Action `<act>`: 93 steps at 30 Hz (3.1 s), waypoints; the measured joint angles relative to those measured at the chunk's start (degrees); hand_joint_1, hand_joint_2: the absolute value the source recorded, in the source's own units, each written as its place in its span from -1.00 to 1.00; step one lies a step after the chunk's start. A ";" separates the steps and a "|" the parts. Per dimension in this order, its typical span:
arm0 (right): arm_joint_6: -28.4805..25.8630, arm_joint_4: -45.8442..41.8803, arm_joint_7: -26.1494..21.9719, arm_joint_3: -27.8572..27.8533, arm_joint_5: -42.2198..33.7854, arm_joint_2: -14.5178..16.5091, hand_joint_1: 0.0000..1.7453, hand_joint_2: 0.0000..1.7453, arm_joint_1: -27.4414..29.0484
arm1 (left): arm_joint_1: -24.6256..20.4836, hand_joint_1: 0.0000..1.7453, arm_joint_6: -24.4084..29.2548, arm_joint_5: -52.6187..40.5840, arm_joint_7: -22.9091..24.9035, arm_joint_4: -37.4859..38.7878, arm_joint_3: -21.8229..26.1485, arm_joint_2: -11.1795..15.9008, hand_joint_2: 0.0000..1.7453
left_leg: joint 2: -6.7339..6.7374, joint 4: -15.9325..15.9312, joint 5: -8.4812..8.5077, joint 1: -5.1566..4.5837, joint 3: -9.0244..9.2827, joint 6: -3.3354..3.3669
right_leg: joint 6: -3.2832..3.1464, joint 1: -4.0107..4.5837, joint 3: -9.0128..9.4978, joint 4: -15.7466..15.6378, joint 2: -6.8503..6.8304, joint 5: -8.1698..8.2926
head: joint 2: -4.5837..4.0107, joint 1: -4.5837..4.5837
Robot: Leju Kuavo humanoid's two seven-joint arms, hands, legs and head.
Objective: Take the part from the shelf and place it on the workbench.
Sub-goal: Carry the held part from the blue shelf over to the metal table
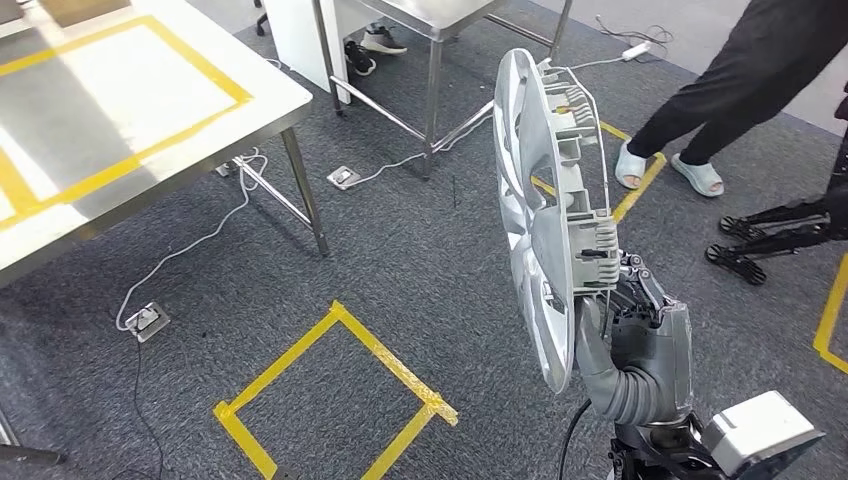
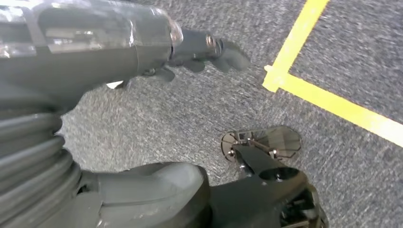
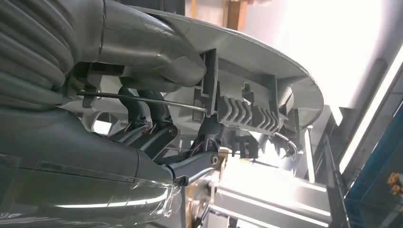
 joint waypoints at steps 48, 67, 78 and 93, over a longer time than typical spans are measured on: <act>-0.55 -1.48 -0.02 -1.42 -1.41 0.05 1.00 1.00 -2.29 | 0.09 -1.00 -0.01 -0.19 0.06 -0.02 -0.66 0.38 1.00 | 2.41 7.69 -2.63 1.65 -3.36 -4.46 | -1.52 -0.03 7.58 -17.85 -2.74 8.83 | 0.00 -1.35; -0.31 -1.48 0.00 -1.44 -1.78 0.04 1.00 1.00 -1.91 | -0.08 -1.00 -0.09 -0.07 0.50 -0.09 -0.86 0.16 1.00 | -2.94 0.84 0.08 0.31 -0.73 -0.67 | -2.28 0.96 6.58 -15.16 2.89 7.44 | 0.00 1.40; -0.56 -1.29 0.02 -1.42 -2.00 0.06 1.00 1.00 -1.78 | 0.09 -1.00 -0.20 -0.04 0.83 -0.02 -0.87 0.30 1.00 | 1.18 10.37 -4.21 1.21 -4.17 -3.63 | -1.88 0.32 7.33 -17.77 -0.52 8.92 | 0.00 -0.88; -0.31 -1.33 -0.13 -1.43 -3.19 0.09 1.00 1.00 -1.84 | 0.10 -1.00 -0.10 0.23 1.86 -0.02 -0.90 0.05 1.00 | 1.39 0.54 -1.83 0.74 1.06 -1.35 | -1.57 0.26 6.99 -16.88 -0.44 8.27 | 0.00 0.45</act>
